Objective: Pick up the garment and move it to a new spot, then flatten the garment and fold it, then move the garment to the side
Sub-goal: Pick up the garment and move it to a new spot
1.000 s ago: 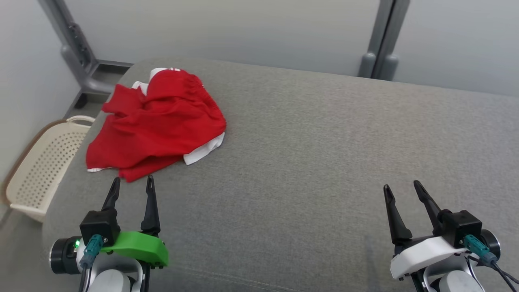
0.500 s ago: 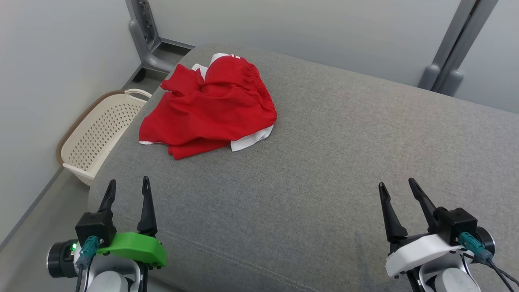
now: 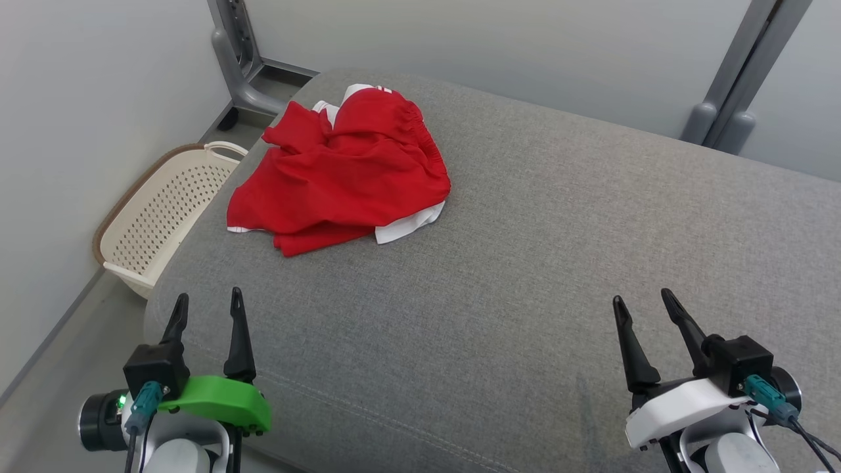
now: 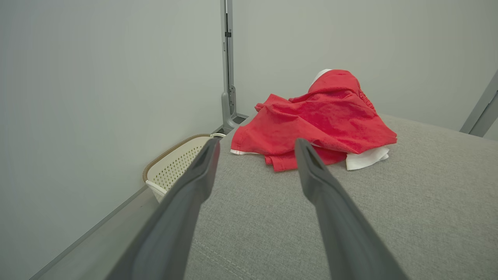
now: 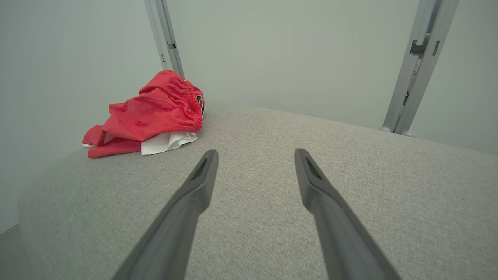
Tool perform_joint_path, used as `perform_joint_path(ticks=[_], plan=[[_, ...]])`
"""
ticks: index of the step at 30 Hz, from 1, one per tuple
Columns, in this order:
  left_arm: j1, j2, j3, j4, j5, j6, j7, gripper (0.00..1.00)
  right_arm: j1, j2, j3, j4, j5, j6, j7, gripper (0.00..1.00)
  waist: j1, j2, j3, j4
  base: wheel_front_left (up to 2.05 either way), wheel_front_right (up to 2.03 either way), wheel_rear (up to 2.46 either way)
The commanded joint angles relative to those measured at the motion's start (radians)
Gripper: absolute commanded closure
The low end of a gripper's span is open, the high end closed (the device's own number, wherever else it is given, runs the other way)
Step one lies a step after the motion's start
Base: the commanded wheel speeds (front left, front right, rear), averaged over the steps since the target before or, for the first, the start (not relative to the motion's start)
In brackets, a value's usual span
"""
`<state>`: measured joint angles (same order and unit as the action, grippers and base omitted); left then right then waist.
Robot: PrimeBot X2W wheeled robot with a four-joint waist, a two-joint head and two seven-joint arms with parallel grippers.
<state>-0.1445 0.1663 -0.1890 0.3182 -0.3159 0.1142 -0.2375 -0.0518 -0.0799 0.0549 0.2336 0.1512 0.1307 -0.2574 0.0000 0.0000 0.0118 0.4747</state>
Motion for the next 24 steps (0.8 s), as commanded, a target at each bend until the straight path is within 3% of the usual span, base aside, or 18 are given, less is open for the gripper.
perform_joint_path(ticks=[1,7,14,18,24], plan=[[-0.022,-0.001,-0.004,-0.003,-0.003,-0.004,0.004,0.0,-0.01,-0.009,-0.003,0.001,0.007,0.0,-0.007,0.0,0.0,0.0,0.001,0.002,0.0,0.0,0.0],[-0.106,0.017,-0.023,-0.057,0.005,-0.029,0.036,0.0,-0.018,-0.013,-0.01,-0.014,0.003,0.0,0.004,0.0,0.0,0.0,0.015,0.004,0.0,0.0,0.0],[-0.373,0.063,-0.02,-0.123,-0.004,-0.081,0.152,0.0,-0.05,-0.027,-0.006,-0.055,-0.009,0.0,0.02,0.0,0.0,0.0,0.075,-0.038,0.0,0.0,0.0],[-0.54,0.079,-0.004,-0.026,-0.052,-0.122,0.258,0.0,-0.081,-0.033,0.009,-0.078,-0.011,0.0,0.031,0.0,0.0,0.0,0.133,-0.097,0.0,0.0,0.0],[-0.744,0.111,0.024,0.24,-0.134,-0.178,0.416,0.0,-0.151,-0.034,0.046,-0.109,-0.009,0.0,0.027,0.0,0.0,0.0,0.249,-0.221,0.0,0.0,0.0]])
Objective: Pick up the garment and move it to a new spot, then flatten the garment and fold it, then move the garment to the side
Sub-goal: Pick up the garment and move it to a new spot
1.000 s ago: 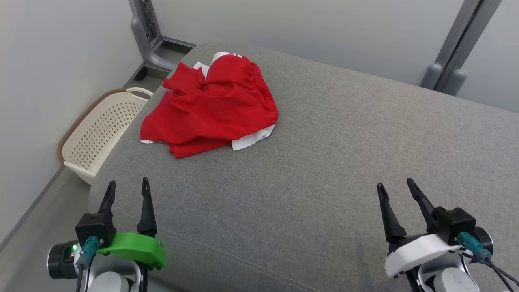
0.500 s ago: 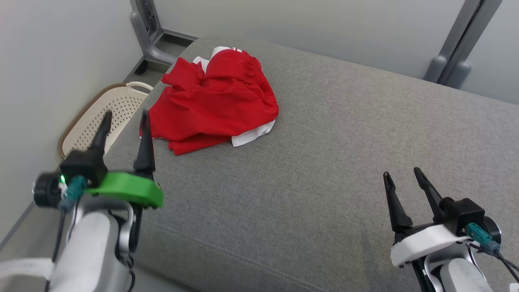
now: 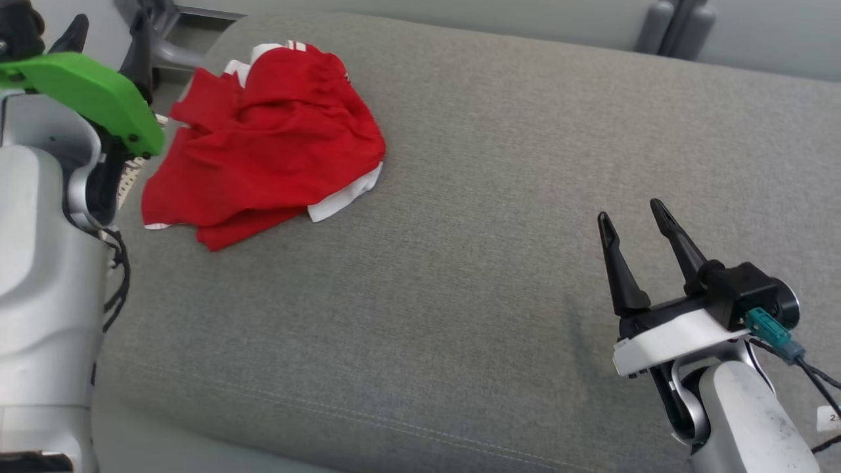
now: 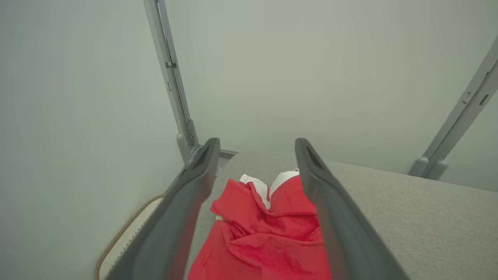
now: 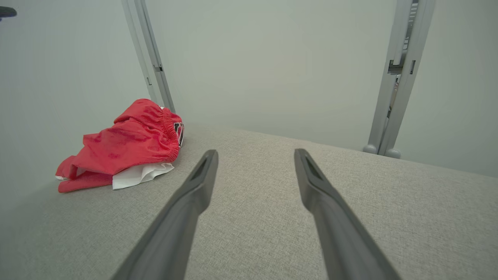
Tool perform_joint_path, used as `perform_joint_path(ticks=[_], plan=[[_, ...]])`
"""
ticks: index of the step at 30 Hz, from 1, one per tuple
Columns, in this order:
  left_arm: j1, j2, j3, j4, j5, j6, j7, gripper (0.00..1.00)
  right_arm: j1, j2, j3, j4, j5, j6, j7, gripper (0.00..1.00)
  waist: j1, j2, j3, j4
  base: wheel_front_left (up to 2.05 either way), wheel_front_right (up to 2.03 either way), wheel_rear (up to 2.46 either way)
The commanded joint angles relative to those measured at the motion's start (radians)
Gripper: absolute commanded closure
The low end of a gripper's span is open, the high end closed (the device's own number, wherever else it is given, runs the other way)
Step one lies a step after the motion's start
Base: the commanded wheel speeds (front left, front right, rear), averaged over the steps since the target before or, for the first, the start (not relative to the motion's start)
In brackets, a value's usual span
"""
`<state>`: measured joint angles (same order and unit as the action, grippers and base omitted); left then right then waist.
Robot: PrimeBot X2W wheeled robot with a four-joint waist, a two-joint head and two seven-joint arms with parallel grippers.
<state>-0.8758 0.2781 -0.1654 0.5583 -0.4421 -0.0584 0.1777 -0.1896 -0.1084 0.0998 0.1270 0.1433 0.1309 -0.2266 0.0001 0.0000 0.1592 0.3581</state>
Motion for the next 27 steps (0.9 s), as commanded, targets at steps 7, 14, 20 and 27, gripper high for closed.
perform_joint_path(ticks=[7,14,20,27], plan=[[-0.138,0.049,0.013,0.249,-0.07,-0.045,0.149,0.0,-0.069,-0.008,0.012,-0.011,0.006,0.0,-0.02,0.0,-0.0001,0.0,0.216,-0.224,0.0,0.0,0.0],[-0.181,0.091,0.006,0.391,-0.132,-0.066,0.255,0.0,-0.108,-0.009,0.013,-0.012,0.011,0.0,-0.032,0.0,-0.0001,0.0,0.292,-0.281,0.0,0.0,0.0],[-0.173,0.109,0.02,0.46,-0.178,-0.072,0.273,0.0,-0.13,-0.01,0.02,-0.015,0.013,0.0,-0.037,0.0,-0.0001,0.0,0.321,-0.297,0.0,0.0,0.0],[-0.177,0.114,0.027,0.501,-0.203,-0.072,0.233,1.0,-0.142,-0.012,0.018,-0.012,0.004,0.0,-0.039,0.0,-0.0001,0.0,0.331,-0.297,0.0,0.0,0.0]])
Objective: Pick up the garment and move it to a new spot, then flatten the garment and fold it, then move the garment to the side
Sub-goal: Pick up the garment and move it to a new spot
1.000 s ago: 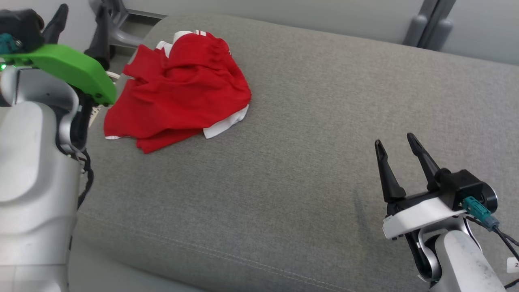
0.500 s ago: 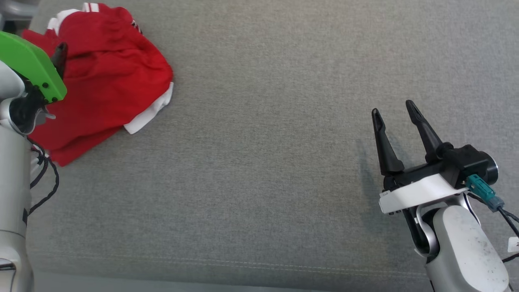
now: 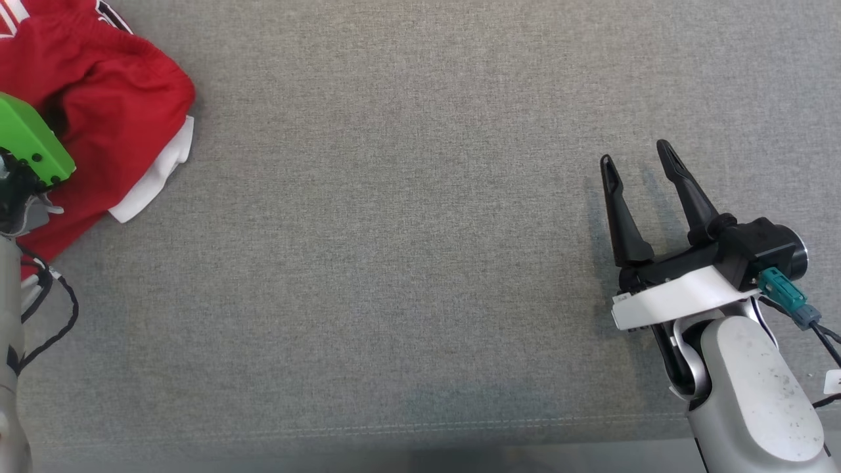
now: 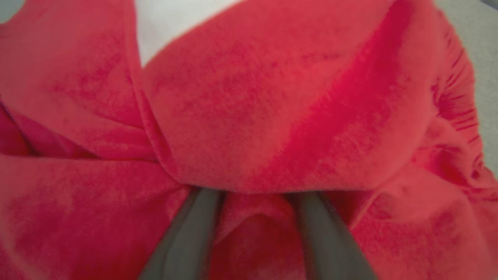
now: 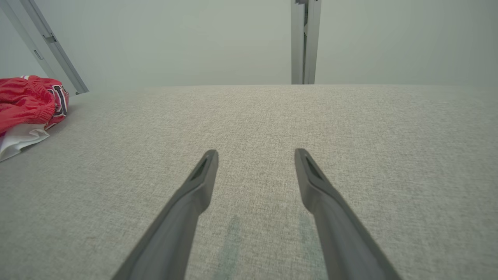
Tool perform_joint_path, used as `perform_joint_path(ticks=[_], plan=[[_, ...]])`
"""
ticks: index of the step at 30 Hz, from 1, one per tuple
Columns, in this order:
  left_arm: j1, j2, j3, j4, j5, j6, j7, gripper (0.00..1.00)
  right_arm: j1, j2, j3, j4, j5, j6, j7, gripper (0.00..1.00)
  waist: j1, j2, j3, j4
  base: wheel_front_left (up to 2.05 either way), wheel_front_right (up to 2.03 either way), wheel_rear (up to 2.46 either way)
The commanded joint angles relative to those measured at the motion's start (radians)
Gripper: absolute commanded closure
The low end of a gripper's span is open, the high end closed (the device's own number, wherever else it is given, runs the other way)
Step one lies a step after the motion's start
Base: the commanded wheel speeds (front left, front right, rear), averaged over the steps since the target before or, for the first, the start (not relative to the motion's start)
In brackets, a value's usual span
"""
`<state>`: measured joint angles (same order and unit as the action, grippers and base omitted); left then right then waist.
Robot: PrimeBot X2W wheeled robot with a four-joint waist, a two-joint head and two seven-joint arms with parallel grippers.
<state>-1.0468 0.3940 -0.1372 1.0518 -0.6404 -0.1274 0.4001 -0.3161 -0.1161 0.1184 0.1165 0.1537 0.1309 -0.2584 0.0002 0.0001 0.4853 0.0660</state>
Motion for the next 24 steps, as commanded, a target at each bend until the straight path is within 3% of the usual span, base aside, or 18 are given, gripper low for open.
perform_joint_path(ticks=[1,15,24], plan=[[-0.011,0.005,-0.005,0.003,0.001,-0.003,-0.006,1.0,-0.015,-0.004,-0.002,0.0,-0.007,0.0,-0.008,0.0,-0.0002,-0.0001,0.003,-0.003,0.0,0.0,0.0],[-0.059,0.082,-0.056,-0.136,0.053,-0.002,-0.226,1.0,0.026,0.011,-0.022,0.021,0.0,0.0,-0.007,0.0,-0.0002,-0.0001,-0.095,0.043,0.0,0.0,0.0],[0.007,0.086,-0.089,-0.356,0.11,0.044,-0.336,1.0,0.061,0.026,-0.052,0.007,0.01,0.0,-0.007,0.0,-0.0002,-0.0001,-0.181,0.04,0.0,0.0,0.0]])
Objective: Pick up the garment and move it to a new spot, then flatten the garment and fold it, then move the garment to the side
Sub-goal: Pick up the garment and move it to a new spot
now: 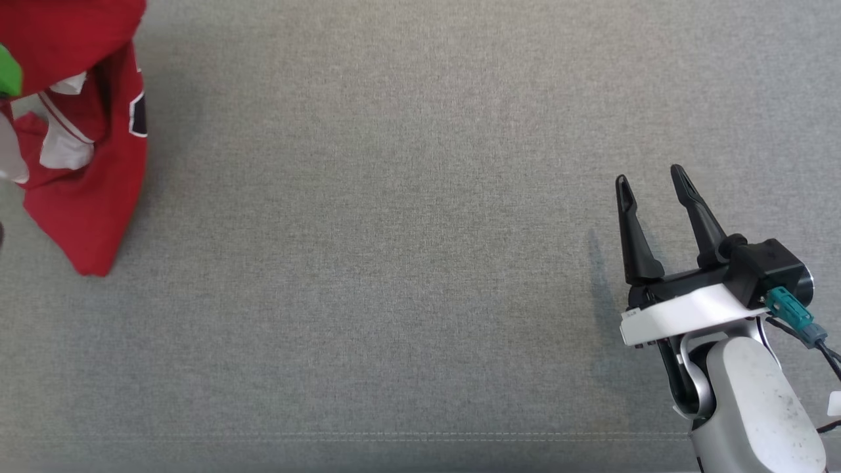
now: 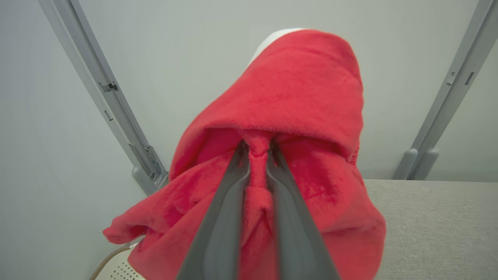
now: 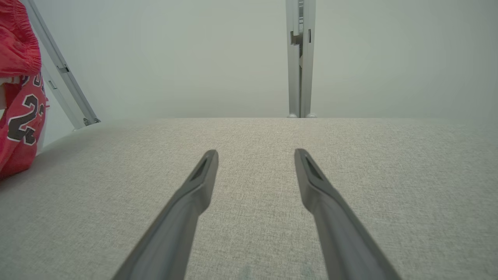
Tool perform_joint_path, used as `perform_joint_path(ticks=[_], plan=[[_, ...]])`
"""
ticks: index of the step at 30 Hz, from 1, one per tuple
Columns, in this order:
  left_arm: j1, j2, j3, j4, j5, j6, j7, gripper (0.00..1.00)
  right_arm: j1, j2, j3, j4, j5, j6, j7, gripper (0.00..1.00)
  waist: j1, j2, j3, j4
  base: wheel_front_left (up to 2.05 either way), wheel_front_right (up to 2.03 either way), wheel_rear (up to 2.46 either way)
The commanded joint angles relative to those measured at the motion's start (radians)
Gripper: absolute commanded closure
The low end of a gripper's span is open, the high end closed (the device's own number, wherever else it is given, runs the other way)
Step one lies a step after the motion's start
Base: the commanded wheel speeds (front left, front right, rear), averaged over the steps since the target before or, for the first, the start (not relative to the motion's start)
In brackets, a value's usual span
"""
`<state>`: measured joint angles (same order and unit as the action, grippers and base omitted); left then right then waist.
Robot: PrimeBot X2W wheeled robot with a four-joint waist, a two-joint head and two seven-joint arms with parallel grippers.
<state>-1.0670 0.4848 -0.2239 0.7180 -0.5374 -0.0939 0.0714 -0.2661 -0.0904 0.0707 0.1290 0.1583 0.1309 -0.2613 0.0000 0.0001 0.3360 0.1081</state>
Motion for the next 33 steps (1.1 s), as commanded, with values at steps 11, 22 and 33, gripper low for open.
perform_joint_path(ticks=[11,22,33], plan=[[0.239,-0.049,-0.075,-0.47,0.042,0.096,0.023,1.0,0.072,0.021,-0.04,-0.02,0.006,0.0,-0.004,0.0,0.0,-0.0001,-0.109,-0.042,0.0,0.0,0.0],[0.399,-0.175,-0.24,-0.681,0.068,0.125,0.055,1.0,0.082,0.032,-0.038,-0.028,0.017,0.0,-0.004,0.0,0.0,-0.0001,-0.124,-0.148,0.0,0.0,0.0],[0.378,-0.382,-0.485,-0.482,0.057,0.034,0.092,1.0,0.066,0.037,-0.052,-0.038,0.035,0.0,-0.005,0.0,0.0,-0.0001,-0.064,-0.275,0.0,0.0,0.0]])
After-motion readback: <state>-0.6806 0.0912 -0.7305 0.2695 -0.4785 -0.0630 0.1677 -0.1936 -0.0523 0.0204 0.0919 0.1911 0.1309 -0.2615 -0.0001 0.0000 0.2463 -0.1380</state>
